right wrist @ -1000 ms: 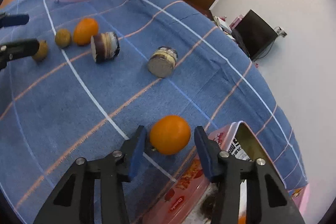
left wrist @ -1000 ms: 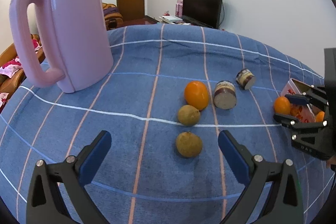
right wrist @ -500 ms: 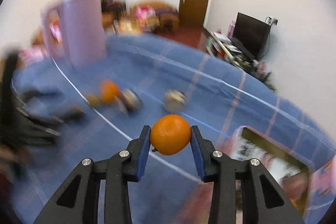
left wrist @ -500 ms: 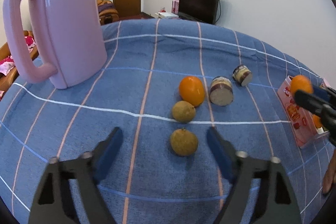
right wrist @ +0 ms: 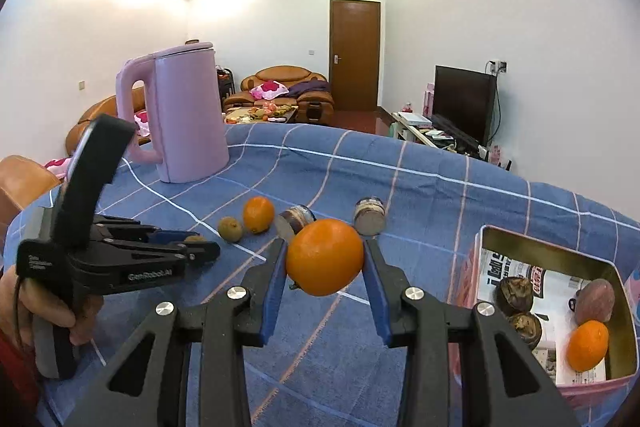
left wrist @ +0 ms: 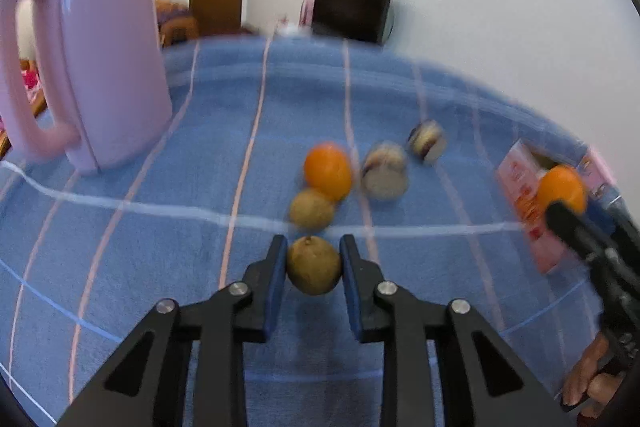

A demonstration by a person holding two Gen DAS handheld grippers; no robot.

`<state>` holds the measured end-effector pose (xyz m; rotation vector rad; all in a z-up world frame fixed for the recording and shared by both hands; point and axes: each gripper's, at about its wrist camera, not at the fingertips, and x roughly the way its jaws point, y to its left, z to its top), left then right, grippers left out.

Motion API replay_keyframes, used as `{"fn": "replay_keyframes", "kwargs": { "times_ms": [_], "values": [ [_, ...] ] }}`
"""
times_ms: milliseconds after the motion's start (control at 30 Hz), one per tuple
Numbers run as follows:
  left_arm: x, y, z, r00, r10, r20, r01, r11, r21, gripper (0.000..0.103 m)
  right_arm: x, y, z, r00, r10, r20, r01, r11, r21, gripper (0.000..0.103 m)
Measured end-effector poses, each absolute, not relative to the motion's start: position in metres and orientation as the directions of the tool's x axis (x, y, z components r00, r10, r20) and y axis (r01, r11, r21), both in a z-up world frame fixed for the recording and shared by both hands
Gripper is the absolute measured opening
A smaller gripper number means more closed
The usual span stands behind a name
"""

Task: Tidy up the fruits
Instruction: 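Grasp a kiwi with the left gripper while the right carries the orange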

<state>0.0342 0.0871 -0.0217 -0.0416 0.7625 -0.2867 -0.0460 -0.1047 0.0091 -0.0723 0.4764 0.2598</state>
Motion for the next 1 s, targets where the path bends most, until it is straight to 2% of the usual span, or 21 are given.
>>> {"fn": "replay_keyframes", "kwargs": {
  "times_ms": [133, 200, 400, 633, 1000],
  "values": [
    [0.016, 0.087, 0.0, 0.809, -0.24, -0.536, 0.22, 0.97, -0.102, 0.028, -0.05, -0.11, 0.012, 0.865, 0.246, -0.438, -0.262, 0.965, 0.023, 0.04],
    [0.014, 0.089, 0.002, 0.817, -0.257, -0.517, 0.22, 0.966, -0.133, 0.028, -0.051, -0.111, 0.012, 0.87, 0.24, -0.43, -0.257, 0.966, 0.019, 0.04],
    [0.017, 0.086, -0.002, 0.829, -0.186, -0.527, 0.152, 0.983, -0.108, 0.028, -0.051, -0.114, 0.012, 0.873, 0.247, -0.42, -0.256, 0.966, 0.037, 0.04],
    [0.011, 0.085, -0.001, 0.834, -0.189, -0.518, 0.135, 0.981, -0.14, 0.028, -0.05, -0.121, 0.01, 0.881, 0.197, -0.429, -0.214, 0.977, 0.01, 0.04],
    [-0.004, 0.03, -0.002, 0.827, -0.176, -0.534, 0.168, 0.984, -0.064, 0.028, -0.061, -0.152, 0.011, 0.885, 0.166, -0.435, -0.179, 0.984, 0.012, 0.04]
  ]
}}
